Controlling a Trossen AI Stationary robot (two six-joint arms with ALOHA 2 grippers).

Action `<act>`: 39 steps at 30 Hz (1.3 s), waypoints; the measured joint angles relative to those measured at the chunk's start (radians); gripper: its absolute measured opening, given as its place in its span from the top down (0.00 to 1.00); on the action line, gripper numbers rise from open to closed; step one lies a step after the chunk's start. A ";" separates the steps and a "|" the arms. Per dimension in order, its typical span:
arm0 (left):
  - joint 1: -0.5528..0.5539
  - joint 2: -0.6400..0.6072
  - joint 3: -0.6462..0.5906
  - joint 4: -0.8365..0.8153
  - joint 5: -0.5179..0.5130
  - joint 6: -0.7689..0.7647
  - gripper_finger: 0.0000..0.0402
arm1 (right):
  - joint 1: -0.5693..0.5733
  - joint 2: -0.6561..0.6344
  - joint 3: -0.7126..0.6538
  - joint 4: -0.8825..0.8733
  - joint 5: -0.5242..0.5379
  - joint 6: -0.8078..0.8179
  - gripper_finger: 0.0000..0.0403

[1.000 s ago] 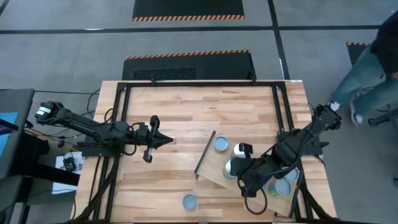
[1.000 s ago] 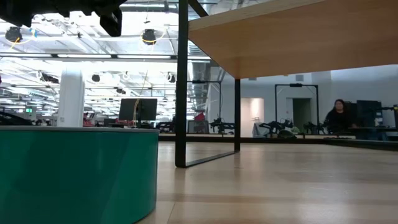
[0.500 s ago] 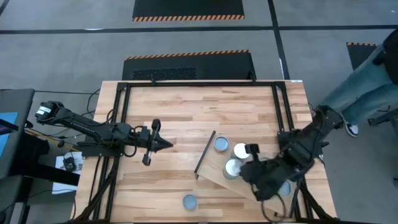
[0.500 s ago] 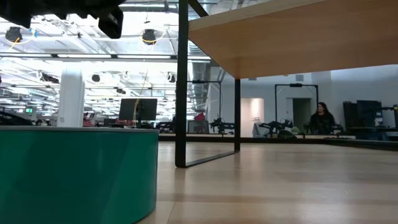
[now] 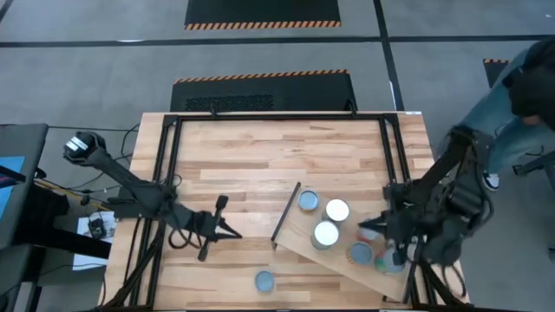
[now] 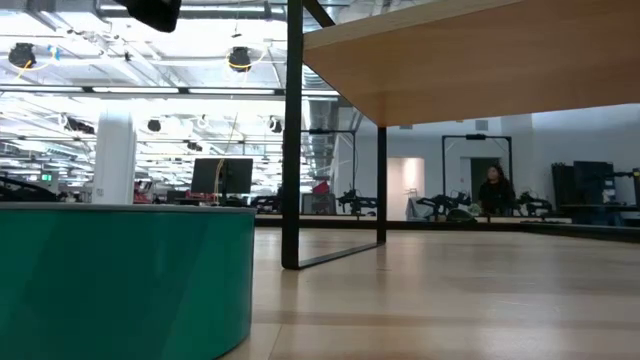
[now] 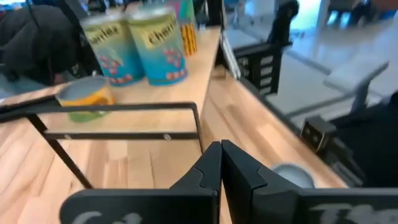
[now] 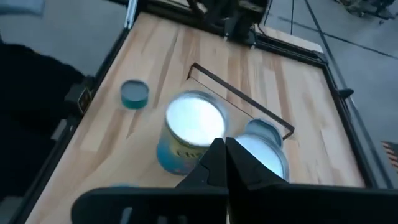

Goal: Pick and place cans onto a shelf
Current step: Put the tuna can on the shelf

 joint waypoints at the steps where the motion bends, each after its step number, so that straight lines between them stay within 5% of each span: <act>1: -0.014 0.024 0.017 -0.020 -0.025 -0.001 1.00 | 0.001 -0.044 -0.055 0.037 0.002 -0.003 0.99; 12: -0.132 0.362 0.341 -0.313 -0.110 -0.040 1.00 | -0.023 -0.450 -0.507 0.526 0.002 -0.294 0.99; 19: -0.202 0.569 0.532 -0.514 -0.053 -0.046 1.00 | -0.022 -0.526 -0.535 0.547 0.003 -0.329 0.99; 25: -0.223 0.702 0.577 -0.549 -0.058 -0.005 0.91 | -0.022 -0.527 -0.535 0.548 0.004 -0.305 0.99; 33: -0.218 0.755 0.582 -0.489 -0.075 0.112 0.77 | -0.022 -0.488 -0.535 0.580 0.010 -0.291 0.99; 39: -0.185 0.768 0.582 -0.450 -0.020 0.213 0.75 | -0.022 -0.476 -0.535 0.578 0.008 -0.292 0.99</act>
